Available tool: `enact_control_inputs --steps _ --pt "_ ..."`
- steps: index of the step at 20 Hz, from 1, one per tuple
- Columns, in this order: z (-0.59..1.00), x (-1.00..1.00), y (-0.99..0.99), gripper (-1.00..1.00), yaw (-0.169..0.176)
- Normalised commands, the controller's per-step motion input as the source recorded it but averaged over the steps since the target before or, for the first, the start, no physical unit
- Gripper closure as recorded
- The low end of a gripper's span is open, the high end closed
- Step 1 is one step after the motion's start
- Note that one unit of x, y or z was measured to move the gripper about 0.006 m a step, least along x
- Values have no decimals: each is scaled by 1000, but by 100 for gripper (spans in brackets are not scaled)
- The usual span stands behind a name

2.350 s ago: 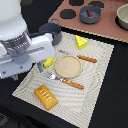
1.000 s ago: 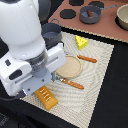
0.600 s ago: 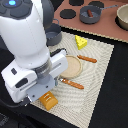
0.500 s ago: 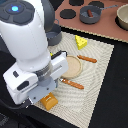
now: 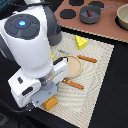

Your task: Interact with the objects in diverse but meaningful ways.

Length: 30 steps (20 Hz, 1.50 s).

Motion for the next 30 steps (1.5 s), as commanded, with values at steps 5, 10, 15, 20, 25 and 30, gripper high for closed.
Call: enact_control_inputs --steps 5,10,15,20,25,30 --pt "0 403 -239 100 20" --pt "0 422 -243 100 23" --pt "345 350 -254 100 13" --pt "1000 -74 -339 100 -15" --pt "1000 -169 -149 100 -34" --pt "726 -406 41 100 -52"
